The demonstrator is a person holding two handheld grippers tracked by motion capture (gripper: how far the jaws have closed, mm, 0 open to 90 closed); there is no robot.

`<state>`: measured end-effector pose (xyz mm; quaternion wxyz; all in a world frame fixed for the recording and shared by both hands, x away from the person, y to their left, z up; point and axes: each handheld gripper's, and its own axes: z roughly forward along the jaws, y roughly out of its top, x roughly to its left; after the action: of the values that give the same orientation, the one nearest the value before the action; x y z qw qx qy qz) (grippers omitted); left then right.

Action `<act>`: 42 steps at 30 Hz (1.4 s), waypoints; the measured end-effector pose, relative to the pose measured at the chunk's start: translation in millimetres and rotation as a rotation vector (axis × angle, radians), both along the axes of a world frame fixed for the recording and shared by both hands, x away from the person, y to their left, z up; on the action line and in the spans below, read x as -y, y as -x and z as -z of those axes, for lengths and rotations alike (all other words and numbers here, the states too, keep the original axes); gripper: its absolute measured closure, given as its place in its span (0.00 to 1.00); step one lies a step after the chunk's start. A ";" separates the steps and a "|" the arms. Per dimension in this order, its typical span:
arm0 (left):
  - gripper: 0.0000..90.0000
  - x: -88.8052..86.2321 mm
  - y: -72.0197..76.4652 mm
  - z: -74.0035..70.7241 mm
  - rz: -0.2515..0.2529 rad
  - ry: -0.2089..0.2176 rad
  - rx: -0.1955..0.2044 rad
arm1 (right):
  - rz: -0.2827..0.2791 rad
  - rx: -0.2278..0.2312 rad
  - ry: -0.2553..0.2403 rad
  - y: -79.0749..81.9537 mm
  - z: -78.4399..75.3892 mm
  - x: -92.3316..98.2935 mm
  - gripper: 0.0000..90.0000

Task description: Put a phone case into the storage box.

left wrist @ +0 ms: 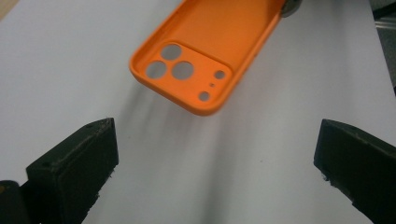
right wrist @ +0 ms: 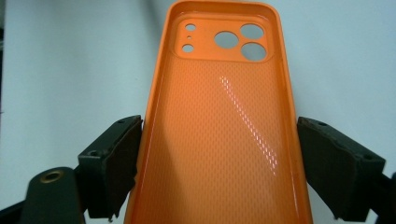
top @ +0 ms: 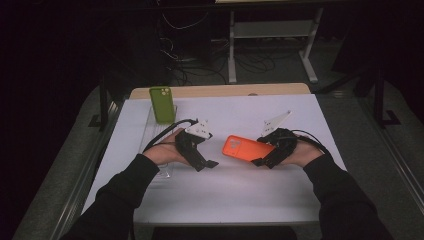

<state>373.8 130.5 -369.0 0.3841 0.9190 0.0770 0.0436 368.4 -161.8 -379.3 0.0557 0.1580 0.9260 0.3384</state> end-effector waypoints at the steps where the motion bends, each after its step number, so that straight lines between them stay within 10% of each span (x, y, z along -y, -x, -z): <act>1: 0.00 0.0 -1.4 -1.6 0.011 -0.004 0.002 | -0.013 0.006 0.001 0.1 -1.0 -1.5 0.17; 10: 0.00 13.2 -5.6 -5.8 0.100 -0.060 0.033 | -0.101 0.022 -0.008 4.2 -7.9 -17.5 0.17; 19: 0.00 21.8 -9.0 6.6 0.154 -0.077 -0.019 | -0.169 0.016 -0.019 4.4 -12.0 -33.0 0.17; 42: 0.13 27.2 -4.0 10.9 0.209 -0.109 -0.027 | -0.203 -0.015 -0.024 6.0 -17.3 -54.1 0.17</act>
<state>377.8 103.3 -379.9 0.3352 0.9420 -0.0167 -0.0049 362.4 -107.7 -362.0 0.0125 0.0665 0.9336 0.3519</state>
